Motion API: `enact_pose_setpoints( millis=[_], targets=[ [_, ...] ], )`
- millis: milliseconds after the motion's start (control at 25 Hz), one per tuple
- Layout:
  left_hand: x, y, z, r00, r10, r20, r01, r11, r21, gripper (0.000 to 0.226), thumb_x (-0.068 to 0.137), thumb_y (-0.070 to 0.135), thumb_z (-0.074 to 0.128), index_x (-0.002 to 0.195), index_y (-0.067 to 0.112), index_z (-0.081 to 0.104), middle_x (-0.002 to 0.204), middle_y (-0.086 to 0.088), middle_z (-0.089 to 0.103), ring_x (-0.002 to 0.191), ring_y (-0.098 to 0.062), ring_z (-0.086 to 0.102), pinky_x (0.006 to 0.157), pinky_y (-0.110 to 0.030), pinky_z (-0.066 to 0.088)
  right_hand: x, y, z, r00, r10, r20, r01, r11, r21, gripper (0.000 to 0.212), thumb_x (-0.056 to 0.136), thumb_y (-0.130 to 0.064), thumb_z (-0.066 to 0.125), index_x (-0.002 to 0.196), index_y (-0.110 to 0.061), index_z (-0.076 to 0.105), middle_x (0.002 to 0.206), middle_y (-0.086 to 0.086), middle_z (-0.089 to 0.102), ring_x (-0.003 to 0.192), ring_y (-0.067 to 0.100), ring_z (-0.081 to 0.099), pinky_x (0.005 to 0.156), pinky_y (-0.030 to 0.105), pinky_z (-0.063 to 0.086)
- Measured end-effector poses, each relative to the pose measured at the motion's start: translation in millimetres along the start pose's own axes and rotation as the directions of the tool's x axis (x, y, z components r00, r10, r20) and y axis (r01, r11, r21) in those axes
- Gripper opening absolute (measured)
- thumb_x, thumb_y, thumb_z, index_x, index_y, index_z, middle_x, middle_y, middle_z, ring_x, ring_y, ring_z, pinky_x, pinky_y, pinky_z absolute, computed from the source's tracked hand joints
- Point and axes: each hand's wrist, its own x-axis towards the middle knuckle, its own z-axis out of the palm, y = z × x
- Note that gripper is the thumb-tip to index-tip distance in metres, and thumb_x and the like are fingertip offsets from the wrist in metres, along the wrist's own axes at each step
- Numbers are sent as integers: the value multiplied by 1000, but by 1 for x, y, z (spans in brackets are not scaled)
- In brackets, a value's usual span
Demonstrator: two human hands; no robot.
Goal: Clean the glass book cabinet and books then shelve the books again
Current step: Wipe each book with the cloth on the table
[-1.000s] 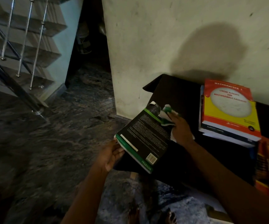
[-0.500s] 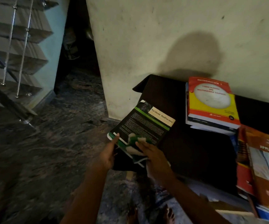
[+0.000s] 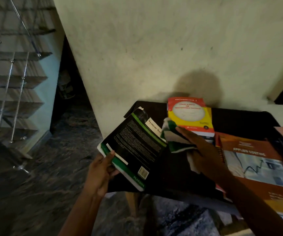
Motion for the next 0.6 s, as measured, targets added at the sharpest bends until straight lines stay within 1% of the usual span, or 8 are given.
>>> enact_pose_setpoints(
  millis=[40, 160, 200, 320, 400, 440, 520, 600],
  targets=[
    [-15, -1, 12, 1000, 6, 12, -6, 999, -34, 16, 93, 12, 50, 97, 0, 61, 82, -13, 73, 69, -19, 71, 56, -28, 58, -5, 0, -17, 1000, 0, -13, 0, 1000, 9, 67, 74, -2, 41, 129, -39, 43, 109, 8, 64, 89, 15, 60, 67, 16, 49],
    [-53, -16, 58, 997, 44, 62, -38, 996, -84, 15, 93, 12, 49, 96, 3, 61, 82, -10, 73, 70, -18, 71, 58, -29, 59, -25, 14, -69, 999, 4, -54, -3, 1000, 31, 75, 74, 5, 40, 129, -46, 44, 103, 25, 65, 87, 39, 61, 71, 11, 46],
    [-62, -23, 78, 995, 69, 71, -62, 994, -89, 13, 93, 11, 49, 94, 4, 61, 81, -9, 73, 69, -17, 71, 57, -29, 58, -34, 18, -88, 997, 5, -75, -2, 999, 43, 78, 74, 7, 39, 129, -47, 45, 106, 27, 63, 90, 38, 59, 73, 7, 45],
    [-82, -52, 136, 980, 189, 66, -190, 982, 3, 10, 91, 12, 53, 95, 6, 61, 87, -10, 71, 70, -15, 71, 57, -28, 58, -63, 25, -138, 989, 40, -144, -23, 993, 118, 63, 75, 6, 38, 128, -26, 51, 112, 24, 63, 100, 24, 57, 79, 13, 48],
    [-94, -76, 181, 935, 340, 99, -351, 925, 147, 16, 90, 16, 57, 102, 7, 62, 95, -11, 70, 81, -19, 70, 67, -35, 59, -86, 29, -174, 976, 75, -206, -49, 991, 124, 58, 81, 9, 40, 125, -28, 44, 129, 8, 53, 113, -4, 53, 91, 5, 40],
    [-99, -89, 201, 892, 434, 125, -452, 857, 248, 20, 90, 20, 58, 106, 10, 62, 98, -9, 70, 86, -20, 69, 74, -38, 57, -96, 32, -191, 968, 96, -231, -70, 990, 121, 59, 85, 14, 41, 127, -27, 40, 130, 6, 49, 114, -7, 49, 88, 0, 37],
    [-102, -112, 235, 767, 610, 199, -618, 619, 484, 28, 89, 22, 60, 116, 12, 61, 101, -8, 69, 91, -21, 66, 78, -33, 52, -114, 43, -220, 951, 119, -286, -108, 993, 55, 56, 87, 15, 42, 131, -21, 37, 127, 5, 50, 115, 11, 49, 85, -3, 35],
    [-103, -138, 259, 687, 634, 354, -684, 403, 608, 36, 90, 20, 59, 125, 13, 57, 110, -9, 67, 101, -23, 63, 83, -30, 47, -133, 55, -240, 926, 149, -346, -146, 989, 34, 50, 84, -1, 43, 131, -20, 39, 122, 1, 51, 111, 15, 52, 87, -1, 35]
  ],
)
